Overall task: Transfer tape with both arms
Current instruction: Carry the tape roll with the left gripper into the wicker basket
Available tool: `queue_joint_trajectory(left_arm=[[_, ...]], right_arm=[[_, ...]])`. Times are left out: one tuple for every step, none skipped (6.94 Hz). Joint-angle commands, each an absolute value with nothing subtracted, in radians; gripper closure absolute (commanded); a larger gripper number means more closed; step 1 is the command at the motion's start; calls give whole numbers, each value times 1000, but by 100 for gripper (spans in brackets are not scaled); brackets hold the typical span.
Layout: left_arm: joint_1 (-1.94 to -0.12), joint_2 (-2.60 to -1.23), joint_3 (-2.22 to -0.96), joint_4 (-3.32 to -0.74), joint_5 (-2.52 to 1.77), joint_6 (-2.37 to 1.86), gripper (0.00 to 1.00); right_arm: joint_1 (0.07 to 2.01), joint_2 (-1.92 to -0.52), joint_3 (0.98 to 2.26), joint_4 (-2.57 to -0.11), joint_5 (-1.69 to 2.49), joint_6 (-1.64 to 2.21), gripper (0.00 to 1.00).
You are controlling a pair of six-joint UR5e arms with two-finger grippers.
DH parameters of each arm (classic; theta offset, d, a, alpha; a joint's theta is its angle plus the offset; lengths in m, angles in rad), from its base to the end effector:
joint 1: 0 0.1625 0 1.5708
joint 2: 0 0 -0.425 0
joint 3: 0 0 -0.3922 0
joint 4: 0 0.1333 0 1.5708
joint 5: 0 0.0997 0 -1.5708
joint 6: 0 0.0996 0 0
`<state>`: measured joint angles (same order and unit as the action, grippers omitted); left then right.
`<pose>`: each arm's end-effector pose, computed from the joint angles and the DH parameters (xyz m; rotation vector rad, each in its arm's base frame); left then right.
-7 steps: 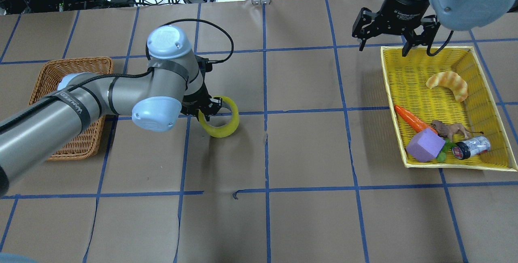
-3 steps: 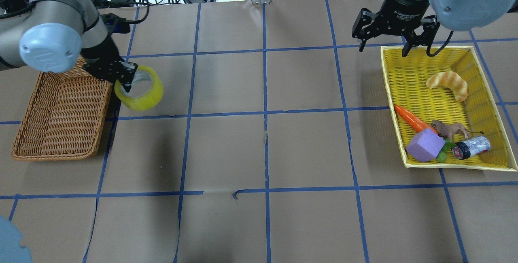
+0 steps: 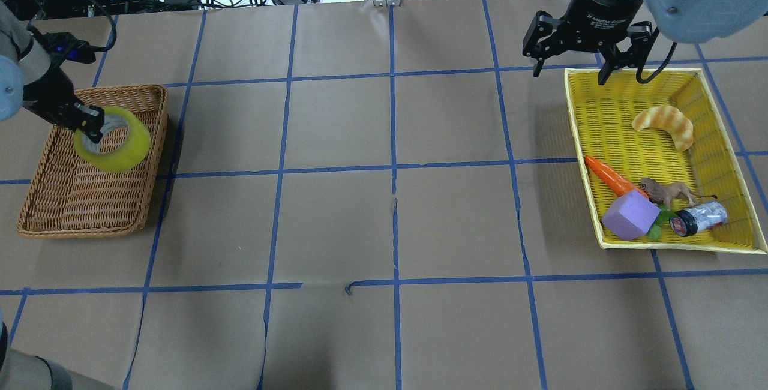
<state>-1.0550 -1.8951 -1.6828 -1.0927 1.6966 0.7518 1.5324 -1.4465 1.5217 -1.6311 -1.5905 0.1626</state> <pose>0.1882 -0.5768 0.3050 0.3510 2.9944 0.0617 0.1104 -0.5466 0.4537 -0.3129 -3.1052 -0.0213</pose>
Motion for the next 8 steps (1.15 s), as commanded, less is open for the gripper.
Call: queue_joint_trajectory(left_arm=[[-996,-1981,-1747,-839,1695,834,100],[-994,-2027,-1770,-775,1690,834,100],[-994,-2055,-1781,-772,1687,838,96],[-994,-2054,-1776,-772,1684,833,55],[-996,-2019,-1770,-787,1692,844,1],[-1000,-1979,-1766,-814,1698,845,0],[-1015,-1927,-1753,-843,1704,844,0],[-1050,-1875,-1712,-932,1700,818,0]], right_arm=[[1535,-1483,1513,-1577,-1592,56,0],[1536,-1500,1513,-1569,-1591,55,0],[1537,-1499,1526,-1572,-1586,54,0],[1537,-1496,1528,-1572,-1586,54,0],[1532,-1493,1529,-1569,-1591,52,0],[1534,-1494,1529,-1569,-1594,52,0],[1535,-1500,1531,-1568,-1592,52,0],[1536,-1494,1531,-1569,-1589,52,0]])
